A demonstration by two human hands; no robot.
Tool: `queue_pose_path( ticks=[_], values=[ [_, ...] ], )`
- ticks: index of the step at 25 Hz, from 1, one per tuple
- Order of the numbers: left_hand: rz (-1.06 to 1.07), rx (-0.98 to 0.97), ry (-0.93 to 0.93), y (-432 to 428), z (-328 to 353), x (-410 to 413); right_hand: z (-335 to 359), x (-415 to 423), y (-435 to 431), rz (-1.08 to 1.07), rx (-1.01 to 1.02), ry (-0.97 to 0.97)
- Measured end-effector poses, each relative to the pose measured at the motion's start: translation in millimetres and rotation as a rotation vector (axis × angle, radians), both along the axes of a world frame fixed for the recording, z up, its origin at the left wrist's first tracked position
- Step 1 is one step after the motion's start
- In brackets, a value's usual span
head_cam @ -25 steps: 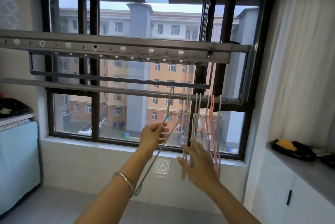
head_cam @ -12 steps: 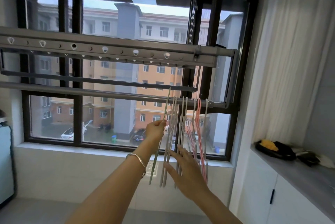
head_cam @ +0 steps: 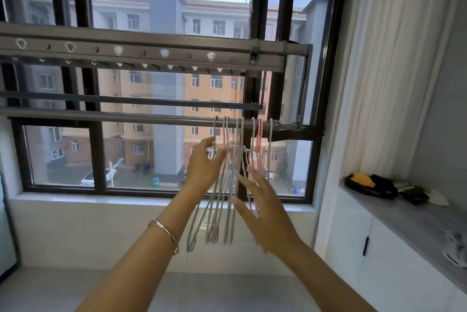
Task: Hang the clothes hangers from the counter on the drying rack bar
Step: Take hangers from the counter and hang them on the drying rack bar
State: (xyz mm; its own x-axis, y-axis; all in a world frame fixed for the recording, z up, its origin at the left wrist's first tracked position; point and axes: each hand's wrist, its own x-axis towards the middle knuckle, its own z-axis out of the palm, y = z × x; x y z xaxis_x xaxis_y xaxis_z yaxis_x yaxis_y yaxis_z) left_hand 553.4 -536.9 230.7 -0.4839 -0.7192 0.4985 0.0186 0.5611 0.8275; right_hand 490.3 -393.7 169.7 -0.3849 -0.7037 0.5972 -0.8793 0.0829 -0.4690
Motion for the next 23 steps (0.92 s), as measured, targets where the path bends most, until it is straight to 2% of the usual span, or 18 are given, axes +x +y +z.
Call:
queue_pose_path(
  ticks=[4, 7, 15, 18, 23],
  values=[
    [-0.096, -0.192, -0.031, 68.4, 23.7, -36.0, 9.6, -64.4, 65.4, -0.136, -0.075, 0.105],
    [-0.171, -0.288, -0.095, 119.8, 19.0, -94.8, 8.6, -127.5, 131.3, -0.277, -0.087, 0.109],
    [-0.558, -0.276, -0.323, 269.7, -54.8, -278.8, -35.4, -271.5, 323.5, -0.704, -0.062, 0.035],
    [-0.699, -0.249, -0.438, 317.7, -87.7, -346.2, -61.4, -314.6, 377.0, -0.86, -0.023, -0.028],
    [-0.967, -0.278, -0.524, 382.6, -137.3, -457.5, -111.3, -379.8, 446.3, -1.121, 0.015, -0.167]
  ],
)
